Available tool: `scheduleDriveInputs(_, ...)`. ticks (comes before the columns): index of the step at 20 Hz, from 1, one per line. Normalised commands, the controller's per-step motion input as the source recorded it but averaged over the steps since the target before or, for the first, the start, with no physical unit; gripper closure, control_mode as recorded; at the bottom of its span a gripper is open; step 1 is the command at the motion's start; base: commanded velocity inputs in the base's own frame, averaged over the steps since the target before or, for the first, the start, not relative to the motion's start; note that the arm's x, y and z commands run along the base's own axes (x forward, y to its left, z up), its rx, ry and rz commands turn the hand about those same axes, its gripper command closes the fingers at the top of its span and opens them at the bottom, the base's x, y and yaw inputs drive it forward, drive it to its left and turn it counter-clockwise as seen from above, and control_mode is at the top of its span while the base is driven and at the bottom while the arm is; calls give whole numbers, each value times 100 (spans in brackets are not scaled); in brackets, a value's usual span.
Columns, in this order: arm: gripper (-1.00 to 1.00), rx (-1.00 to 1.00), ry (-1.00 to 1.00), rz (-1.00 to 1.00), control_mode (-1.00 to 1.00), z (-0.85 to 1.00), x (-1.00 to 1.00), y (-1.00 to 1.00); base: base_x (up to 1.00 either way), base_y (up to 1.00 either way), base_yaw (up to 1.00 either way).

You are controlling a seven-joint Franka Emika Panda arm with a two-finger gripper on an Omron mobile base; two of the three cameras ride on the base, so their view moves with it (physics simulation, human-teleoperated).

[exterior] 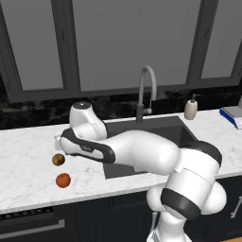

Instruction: Put the colander in the sink, put the pear, orange in the colander, and turn on the sink faucet and pour water over the colander.

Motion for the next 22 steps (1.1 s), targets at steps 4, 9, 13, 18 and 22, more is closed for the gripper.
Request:
scheduleDriveInputs(4,-100,0,12,0,-100,-40,46,34,0,0,0)
scheduleDriveInputs(9,-100,0,1,0,-100,-26,27,34,0,0,0)
scheduleDriveInputs(13,-100,0,0,0,-100,-22,13,17,0,0,0)
scheduleDriveInputs(18,-100,0,0,0,-100,-30,21,4,0,0,0)
scheduleDriveInputs(22,-100,0,-2,0,-100,-28,18,14,0,0,0)
